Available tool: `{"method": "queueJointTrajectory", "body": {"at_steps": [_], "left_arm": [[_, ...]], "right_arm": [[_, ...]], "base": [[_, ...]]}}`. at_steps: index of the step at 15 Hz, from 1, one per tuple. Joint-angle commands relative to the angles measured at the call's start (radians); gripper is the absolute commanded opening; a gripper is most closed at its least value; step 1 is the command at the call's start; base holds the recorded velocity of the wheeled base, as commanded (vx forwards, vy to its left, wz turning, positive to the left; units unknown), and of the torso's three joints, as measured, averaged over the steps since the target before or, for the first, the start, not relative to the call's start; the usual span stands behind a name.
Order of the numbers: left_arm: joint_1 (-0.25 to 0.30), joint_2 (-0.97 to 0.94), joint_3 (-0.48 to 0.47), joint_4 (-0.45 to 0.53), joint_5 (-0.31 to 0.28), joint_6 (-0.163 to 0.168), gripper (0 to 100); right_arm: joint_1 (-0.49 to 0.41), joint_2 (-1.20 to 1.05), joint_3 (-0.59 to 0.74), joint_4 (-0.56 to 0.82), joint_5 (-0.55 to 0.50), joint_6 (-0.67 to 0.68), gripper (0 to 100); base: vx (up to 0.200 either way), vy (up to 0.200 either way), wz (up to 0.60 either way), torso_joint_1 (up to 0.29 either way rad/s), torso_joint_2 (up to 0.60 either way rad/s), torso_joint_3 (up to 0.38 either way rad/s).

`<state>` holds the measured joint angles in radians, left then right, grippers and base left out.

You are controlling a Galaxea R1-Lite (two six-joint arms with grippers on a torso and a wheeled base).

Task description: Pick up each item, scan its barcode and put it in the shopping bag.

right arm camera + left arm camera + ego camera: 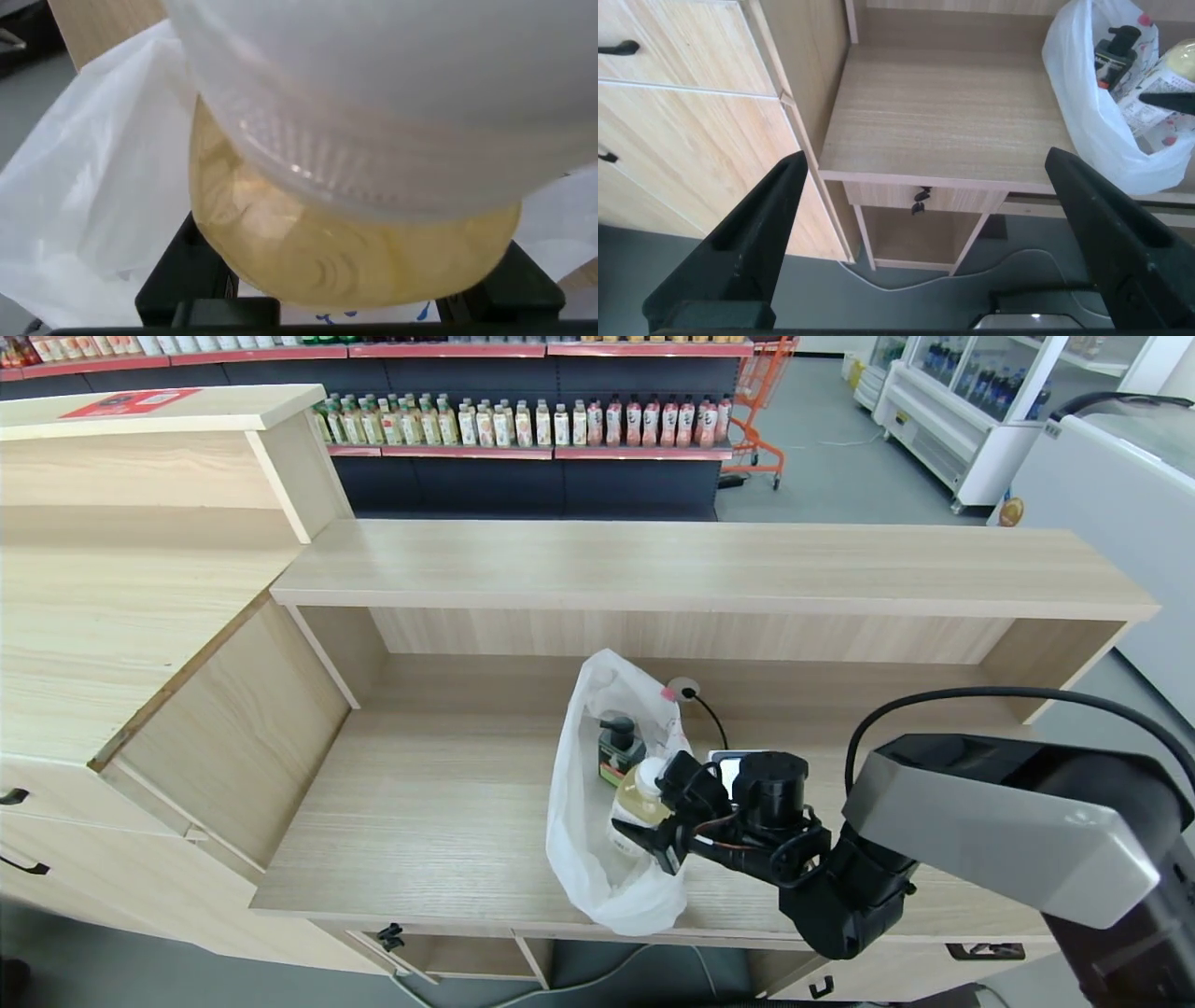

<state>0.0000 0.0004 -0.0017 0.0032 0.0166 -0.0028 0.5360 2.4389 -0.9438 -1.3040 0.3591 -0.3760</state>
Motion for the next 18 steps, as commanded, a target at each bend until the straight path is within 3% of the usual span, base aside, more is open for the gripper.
{"method": "queueJointTrajectory", "body": {"at_steps": [1, 3, 4, 7, 11, 14, 18], "left_arm": [[0.000, 0.000, 0.000, 0.000, 0.000, 0.000, 100], [0.000, 0.000, 0.000, 0.000, 0.000, 0.000, 100], [0.000, 0.000, 0.000, 0.000, 0.000, 0.000, 100], [0.000, 0.000, 0.000, 0.000, 0.000, 0.000, 100], [0.000, 0.000, 0.000, 0.000, 0.000, 0.000, 100], [0.000, 0.000, 0.000, 0.000, 0.000, 0.000, 100], [0.000, 0.000, 0.000, 0.000, 0.000, 0.000, 100]], "right_arm": [[-0.001, 0.029, -0.013, 0.003, -0.012, -0.001, 0], [-0.005, 0.060, -0.033, -0.008, -0.029, -0.004, 0], [-0.013, 0.065, -0.035, -0.004, -0.029, -0.015, 100], [-0.030, 0.003, 0.028, -0.001, -0.026, 0.023, 100], [-0.033, -0.242, 0.146, 0.054, -0.026, 0.243, 100], [-0.111, -0.587, 0.307, 0.233, -0.023, 0.353, 100], [-0.321, -1.061, 0.468, 0.577, -0.039, 0.359, 100]], "base": [[0.000, 0.000, 0.00, 0.000, 0.00, 0.000], [0.000, 0.000, 0.00, 0.000, 0.00, 0.000], [0.000, 0.000, 0.00, 0.000, 0.00, 0.000], [0.000, 0.000, 0.00, 0.000, 0.00, 0.000], [0.000, 0.000, 0.00, 0.000, 0.00, 0.000], [0.000, 0.000, 0.00, 0.000, 0.00, 0.000], [0.000, 0.000, 0.00, 0.000, 0.00, 0.000]]}}
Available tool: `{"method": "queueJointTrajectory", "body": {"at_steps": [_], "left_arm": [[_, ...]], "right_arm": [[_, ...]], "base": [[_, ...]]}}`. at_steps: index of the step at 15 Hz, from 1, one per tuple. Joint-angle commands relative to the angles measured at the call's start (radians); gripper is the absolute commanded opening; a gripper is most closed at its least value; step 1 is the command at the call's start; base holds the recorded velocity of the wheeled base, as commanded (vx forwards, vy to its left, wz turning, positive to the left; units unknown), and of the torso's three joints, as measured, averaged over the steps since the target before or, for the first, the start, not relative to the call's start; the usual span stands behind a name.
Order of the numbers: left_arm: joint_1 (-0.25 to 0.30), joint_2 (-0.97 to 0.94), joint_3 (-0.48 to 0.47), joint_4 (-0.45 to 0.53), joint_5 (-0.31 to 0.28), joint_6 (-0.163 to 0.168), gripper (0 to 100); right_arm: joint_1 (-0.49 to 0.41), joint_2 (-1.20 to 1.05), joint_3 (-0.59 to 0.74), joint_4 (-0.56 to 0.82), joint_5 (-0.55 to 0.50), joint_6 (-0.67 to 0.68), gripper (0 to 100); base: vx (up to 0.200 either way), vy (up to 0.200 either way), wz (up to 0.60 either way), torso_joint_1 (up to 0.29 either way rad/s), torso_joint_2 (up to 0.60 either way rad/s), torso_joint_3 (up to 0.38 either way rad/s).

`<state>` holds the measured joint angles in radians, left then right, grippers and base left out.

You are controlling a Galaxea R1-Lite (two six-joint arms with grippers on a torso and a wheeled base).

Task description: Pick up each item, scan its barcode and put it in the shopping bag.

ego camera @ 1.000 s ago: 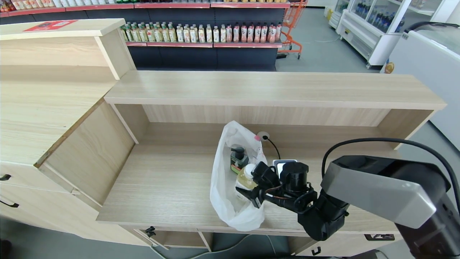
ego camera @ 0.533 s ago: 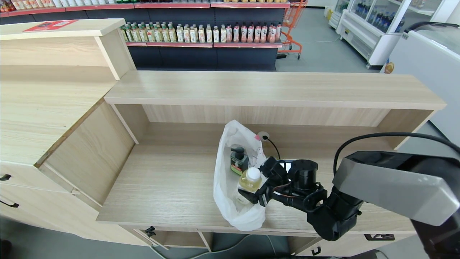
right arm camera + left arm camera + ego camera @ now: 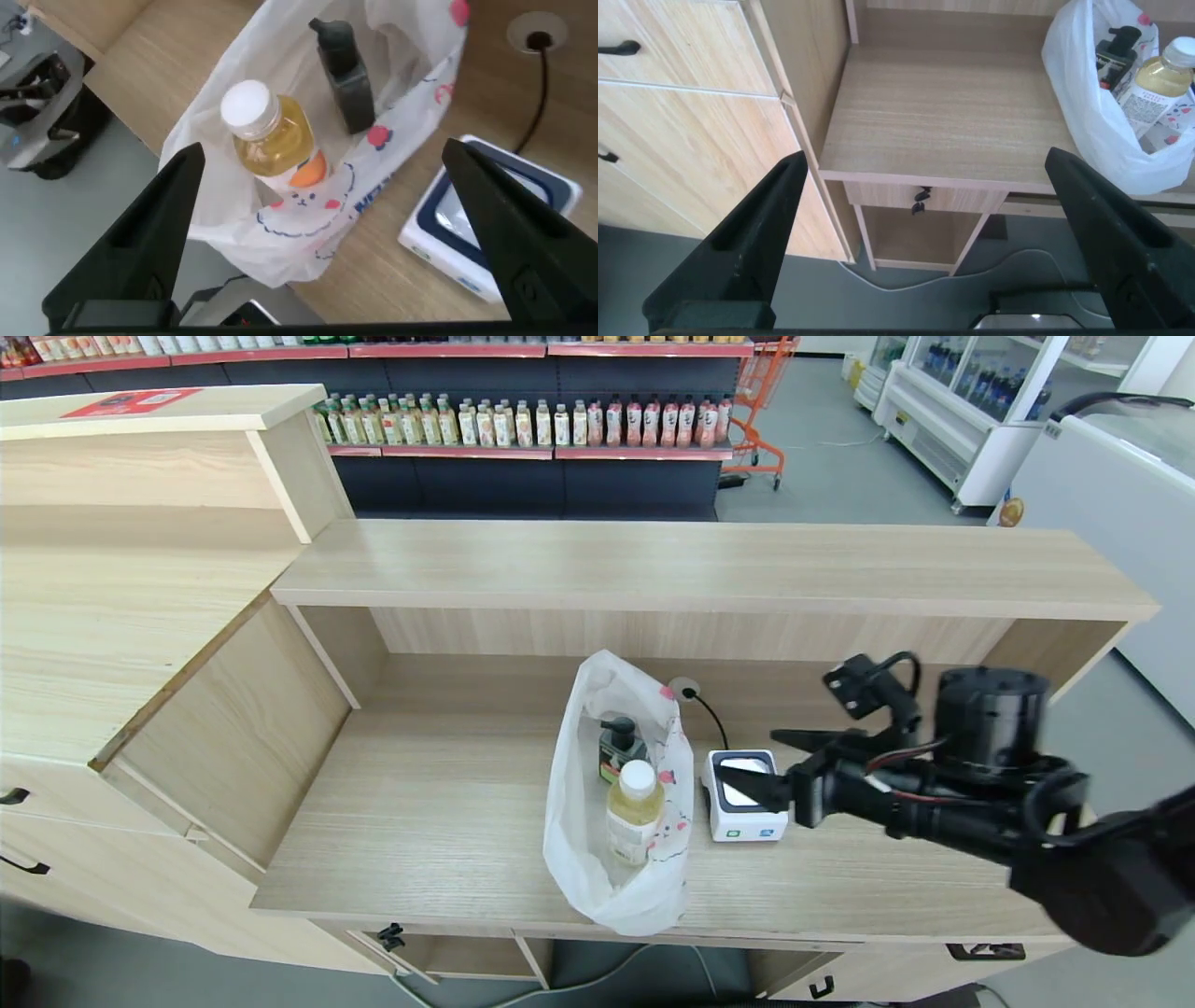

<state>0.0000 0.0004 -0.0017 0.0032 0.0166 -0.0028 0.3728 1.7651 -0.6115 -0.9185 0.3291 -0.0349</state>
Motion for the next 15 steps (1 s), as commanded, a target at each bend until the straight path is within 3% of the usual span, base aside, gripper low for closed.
{"method": "queueJointTrajectory", "body": {"at_steps": [1, 3, 6, 8, 10, 11, 13, 15], "left_arm": [[0.000, 0.000, 0.000, 0.000, 0.000, 0.000, 100], [0.000, 0.000, 0.000, 0.000, 0.000, 0.000, 100], [0.000, 0.000, 0.000, 0.000, 0.000, 0.000, 100], [0.000, 0.000, 0.000, 0.000, 0.000, 0.000, 100], [0.000, 0.000, 0.000, 0.000, 0.000, 0.000, 100], [0.000, 0.000, 0.000, 0.000, 0.000, 0.000, 100], [0.000, 0.000, 0.000, 0.000, 0.000, 0.000, 100], [0.000, 0.000, 0.000, 0.000, 0.000, 0.000, 100]], "right_arm": [[-0.230, -0.495, 0.196, 0.236, -0.038, 0.016, 100], [-0.327, -0.707, 0.331, 0.319, -0.056, 0.015, 100], [-0.351, -1.171, 0.611, 0.418, -0.110, -0.026, 100], [-0.360, -1.463, 0.611, 0.685, -0.176, -0.077, 100], [-0.382, -1.615, 0.611, 0.840, -0.203, -0.062, 100], [-0.391, -1.702, 0.611, 0.865, -0.203, -0.005, 100], [-0.374, -1.765, 0.611, 0.879, -0.211, -0.086, 100], [-0.374, -1.765, 0.611, 0.903, -0.219, -0.076, 100]], "base": [[0.000, 0.000, 0.00, 0.000, 0.00, 0.000], [0.000, 0.000, 0.00, 0.000, 0.00, 0.000], [0.000, 0.000, 0.00, 0.000, 0.00, 0.000], [0.000, 0.000, 0.00, 0.000, 0.00, 0.000], [0.000, 0.000, 0.00, 0.000, 0.00, 0.000], [0.000, 0.000, 0.00, 0.000, 0.00, 0.000], [0.000, 0.000, 0.00, 0.000, 0.00, 0.000], [0.000, 0.000, 0.00, 0.000, 0.00, 0.000]]}}
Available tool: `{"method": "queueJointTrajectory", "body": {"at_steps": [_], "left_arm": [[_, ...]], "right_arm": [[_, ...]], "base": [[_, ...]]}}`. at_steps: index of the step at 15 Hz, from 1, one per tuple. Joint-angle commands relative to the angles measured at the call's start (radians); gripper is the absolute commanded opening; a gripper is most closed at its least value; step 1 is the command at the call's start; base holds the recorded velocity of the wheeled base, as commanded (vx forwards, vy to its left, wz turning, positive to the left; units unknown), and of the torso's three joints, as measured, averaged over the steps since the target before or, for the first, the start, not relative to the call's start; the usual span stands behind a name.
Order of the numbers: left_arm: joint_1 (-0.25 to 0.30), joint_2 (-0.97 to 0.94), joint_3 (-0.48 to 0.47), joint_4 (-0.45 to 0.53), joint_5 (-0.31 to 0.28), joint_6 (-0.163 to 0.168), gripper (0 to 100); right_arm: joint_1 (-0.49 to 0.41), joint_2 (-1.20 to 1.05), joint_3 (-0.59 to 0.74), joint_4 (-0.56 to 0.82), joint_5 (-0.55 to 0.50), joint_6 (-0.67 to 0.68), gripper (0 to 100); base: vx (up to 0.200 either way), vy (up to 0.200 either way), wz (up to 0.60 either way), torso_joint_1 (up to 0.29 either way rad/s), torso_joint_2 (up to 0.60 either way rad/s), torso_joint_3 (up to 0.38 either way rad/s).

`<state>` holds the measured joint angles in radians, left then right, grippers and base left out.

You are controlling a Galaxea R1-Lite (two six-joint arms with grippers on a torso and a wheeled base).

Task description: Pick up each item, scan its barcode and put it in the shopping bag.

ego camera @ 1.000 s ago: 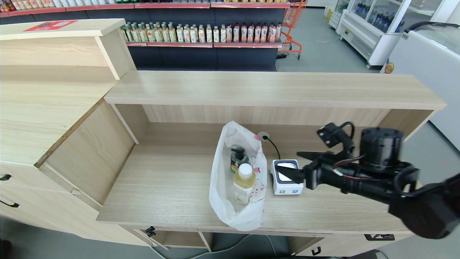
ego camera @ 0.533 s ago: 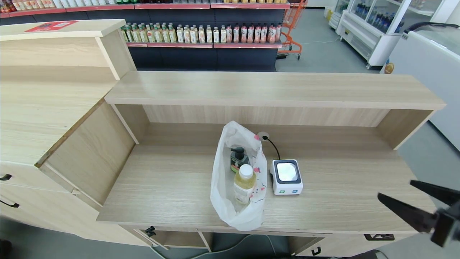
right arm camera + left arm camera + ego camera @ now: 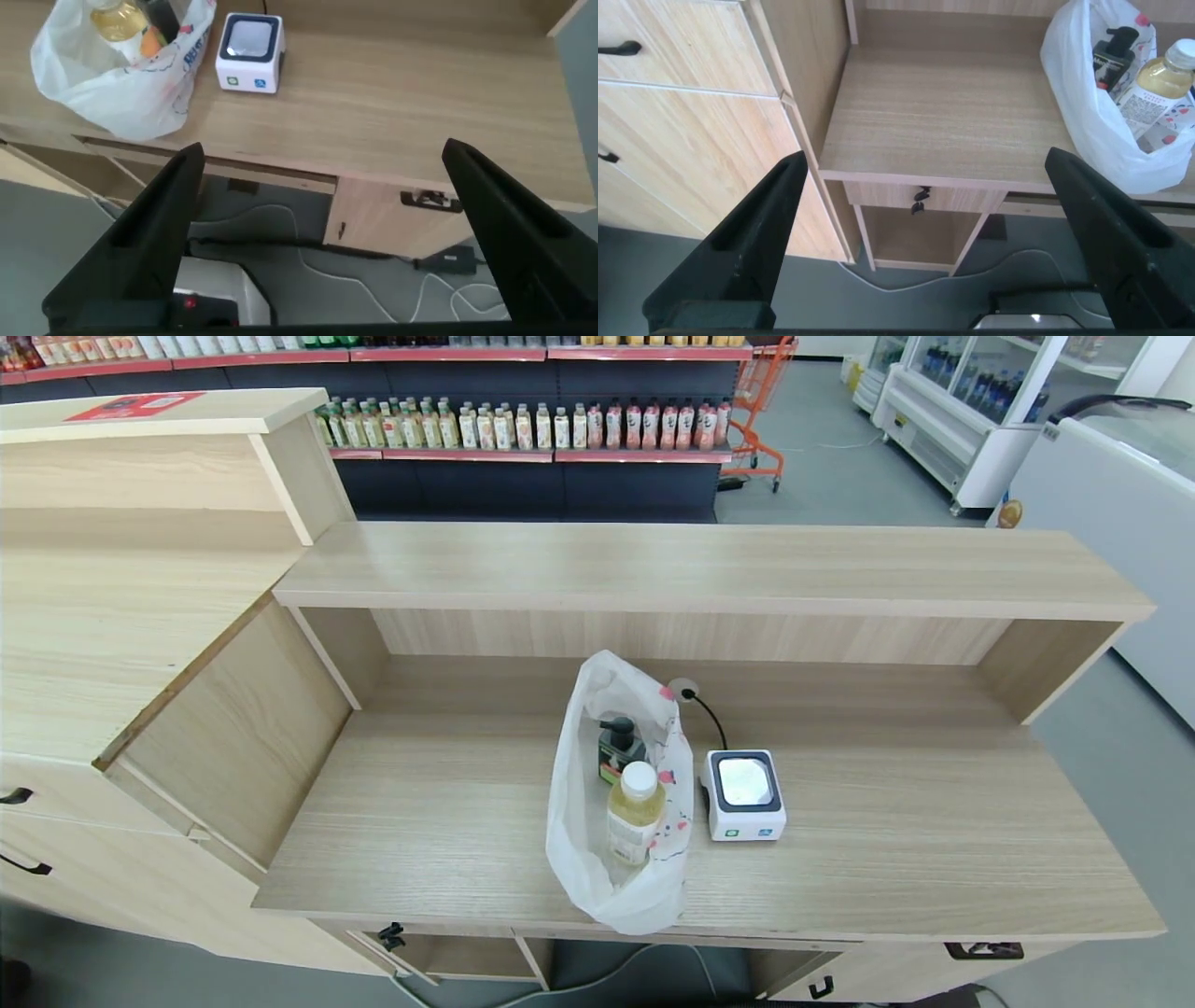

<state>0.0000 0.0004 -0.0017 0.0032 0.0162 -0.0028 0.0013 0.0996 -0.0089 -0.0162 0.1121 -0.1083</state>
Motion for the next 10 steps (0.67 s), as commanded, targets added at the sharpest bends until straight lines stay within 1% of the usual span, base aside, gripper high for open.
{"method": "queueJointTrajectory", "body": {"at_steps": [1, 10], "left_arm": [[0.000, 0.000, 0.002, 0.000, 0.001, 0.000, 100], [0.000, 0.000, 0.000, 0.000, 0.001, 0.001, 100]], "right_arm": [[-0.003, -0.100, 0.009, 0.001, -0.002, -0.002, 100], [-0.003, -0.100, 0.009, 0.004, -0.006, 0.004, 100]], "base": [[0.000, 0.000, 0.00, 0.000, 0.00, 0.000], [0.000, 0.000, 0.00, 0.000, 0.00, 0.000]]}}
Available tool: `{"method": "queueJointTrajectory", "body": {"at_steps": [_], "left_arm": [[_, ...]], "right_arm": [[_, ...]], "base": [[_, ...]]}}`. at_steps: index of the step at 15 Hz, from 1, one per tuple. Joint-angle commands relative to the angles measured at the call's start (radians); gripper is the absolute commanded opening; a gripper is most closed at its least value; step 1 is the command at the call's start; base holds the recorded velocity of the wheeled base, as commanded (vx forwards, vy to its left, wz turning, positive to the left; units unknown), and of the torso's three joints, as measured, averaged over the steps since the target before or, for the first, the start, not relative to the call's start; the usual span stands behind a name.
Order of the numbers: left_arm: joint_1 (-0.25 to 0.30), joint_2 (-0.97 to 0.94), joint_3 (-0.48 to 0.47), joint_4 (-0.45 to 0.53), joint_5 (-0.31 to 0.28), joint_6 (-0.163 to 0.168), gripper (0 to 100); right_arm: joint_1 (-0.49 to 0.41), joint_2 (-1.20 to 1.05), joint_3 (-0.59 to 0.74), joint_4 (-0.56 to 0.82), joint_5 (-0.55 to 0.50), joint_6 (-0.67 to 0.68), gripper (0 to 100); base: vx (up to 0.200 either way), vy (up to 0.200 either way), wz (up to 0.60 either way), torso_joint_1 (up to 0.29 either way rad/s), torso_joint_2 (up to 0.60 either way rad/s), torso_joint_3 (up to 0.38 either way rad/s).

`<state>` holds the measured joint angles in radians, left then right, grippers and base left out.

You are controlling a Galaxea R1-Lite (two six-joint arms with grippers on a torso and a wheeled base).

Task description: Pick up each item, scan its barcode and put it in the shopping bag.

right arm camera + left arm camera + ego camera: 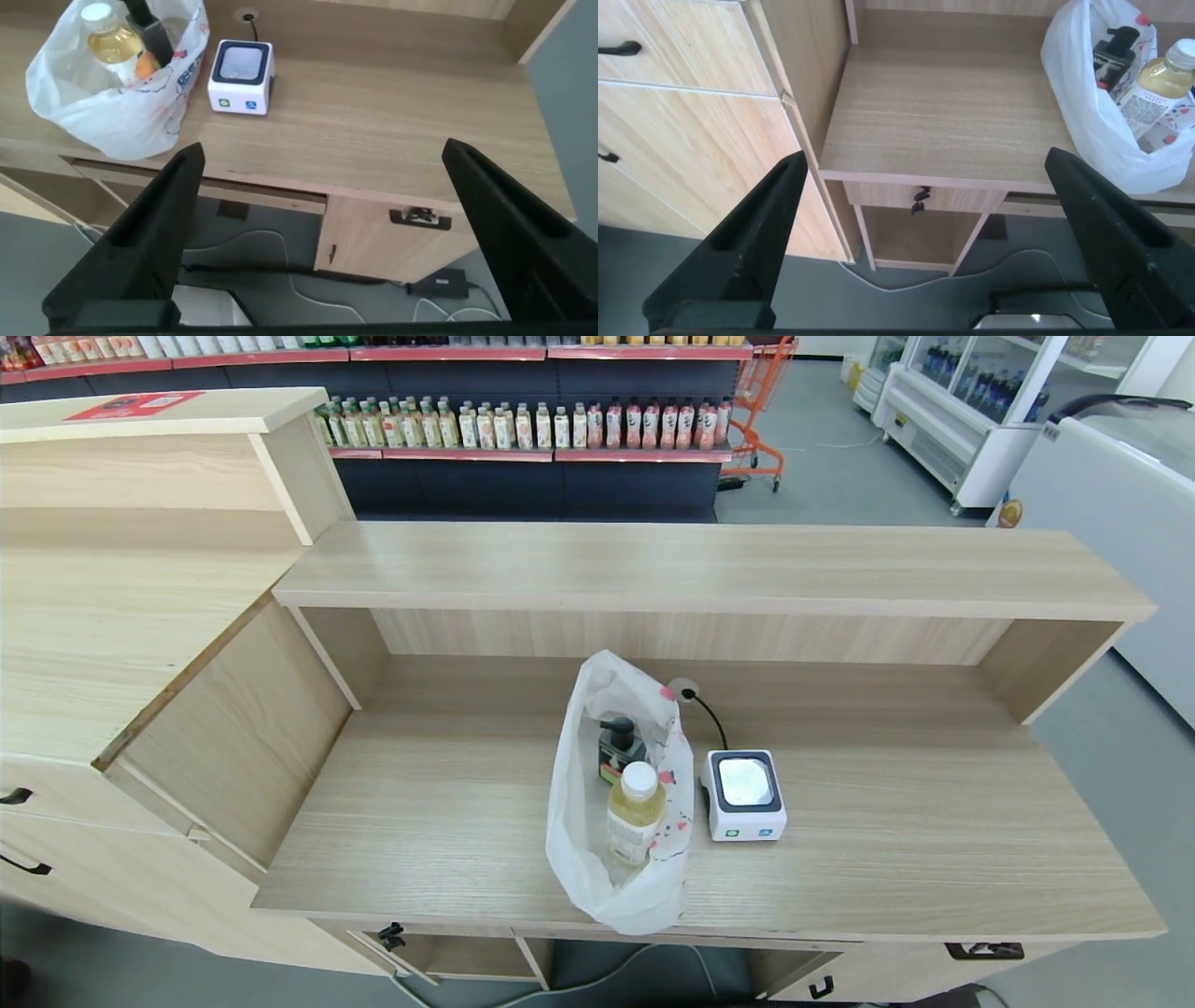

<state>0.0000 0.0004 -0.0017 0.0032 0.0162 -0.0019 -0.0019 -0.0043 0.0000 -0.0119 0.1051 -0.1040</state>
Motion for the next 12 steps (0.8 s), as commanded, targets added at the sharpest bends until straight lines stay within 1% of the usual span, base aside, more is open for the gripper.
{"method": "queueJointTrajectory", "body": {"at_steps": [1, 3, 5, 9, 12], "left_arm": [[0.000, 0.000, 0.000, -0.002, 0.001, -0.010, 100], [0.000, 0.003, 0.000, 0.000, -0.001, 0.008, 100], [0.000, 0.000, 0.000, 0.000, -0.001, 0.013, 100], [0.000, 0.000, 0.000, 0.000, 0.001, 0.008, 100], [0.000, 0.000, 0.000, 0.000, 0.001, 0.008, 100]], "right_arm": [[0.000, 0.004, 0.000, 0.000, 0.001, 0.001, 100], [0.000, 0.004, 0.000, 0.000, 0.001, 0.001, 100], [0.000, 0.004, 0.000, 0.000, 0.001, 0.001, 100], [0.000, 0.004, 0.000, 0.001, -0.001, 0.003, 100], [0.000, 0.004, 0.000, 0.001, -0.001, 0.003, 100]], "base": [[0.000, 0.000, 0.00, 0.000, 0.00, 0.000], [0.000, -0.200, 0.00, 0.005, 0.00, 0.000], [0.000, -0.200, 0.00, 0.002, 0.00, 0.002], [0.000, -0.200, 0.00, 0.010, 0.00, 0.002], [0.000, 0.000, 0.00, 0.000, 0.00, 0.000]]}}
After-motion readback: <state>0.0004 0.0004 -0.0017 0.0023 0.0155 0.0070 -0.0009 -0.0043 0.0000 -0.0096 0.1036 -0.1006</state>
